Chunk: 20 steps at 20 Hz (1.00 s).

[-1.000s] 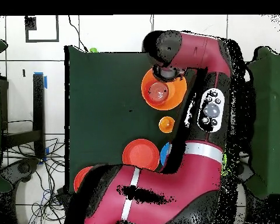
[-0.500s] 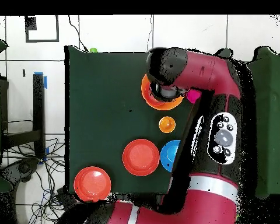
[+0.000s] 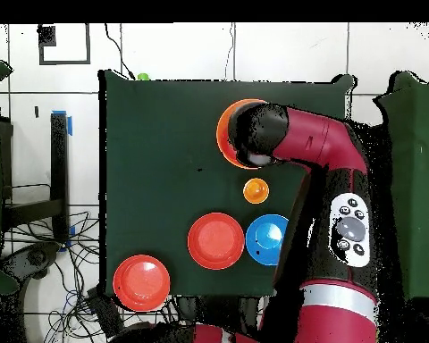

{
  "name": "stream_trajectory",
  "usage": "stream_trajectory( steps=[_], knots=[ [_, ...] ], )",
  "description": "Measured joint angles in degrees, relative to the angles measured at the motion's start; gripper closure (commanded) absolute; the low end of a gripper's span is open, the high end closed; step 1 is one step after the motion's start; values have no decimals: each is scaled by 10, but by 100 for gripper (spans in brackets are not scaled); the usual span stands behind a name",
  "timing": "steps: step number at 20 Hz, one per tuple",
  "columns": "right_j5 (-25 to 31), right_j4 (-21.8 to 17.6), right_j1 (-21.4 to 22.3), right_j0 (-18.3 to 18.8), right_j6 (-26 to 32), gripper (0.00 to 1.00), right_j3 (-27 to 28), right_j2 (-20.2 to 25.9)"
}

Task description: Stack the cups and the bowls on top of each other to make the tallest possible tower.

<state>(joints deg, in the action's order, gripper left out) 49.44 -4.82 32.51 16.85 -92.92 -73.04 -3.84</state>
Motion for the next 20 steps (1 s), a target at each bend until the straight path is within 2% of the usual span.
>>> stream_trajectory(
  steps=[9,13,19,20],
  knots=[
    [-107,-2,-18,23,0,100,-58,23],
    [-161,-3,-35,37,0,100,-101,41],
    [-208,-3,-56,39,0,100,-127,49],
    [-233,-8,-69,39,0,100,-131,49]
  ],
)
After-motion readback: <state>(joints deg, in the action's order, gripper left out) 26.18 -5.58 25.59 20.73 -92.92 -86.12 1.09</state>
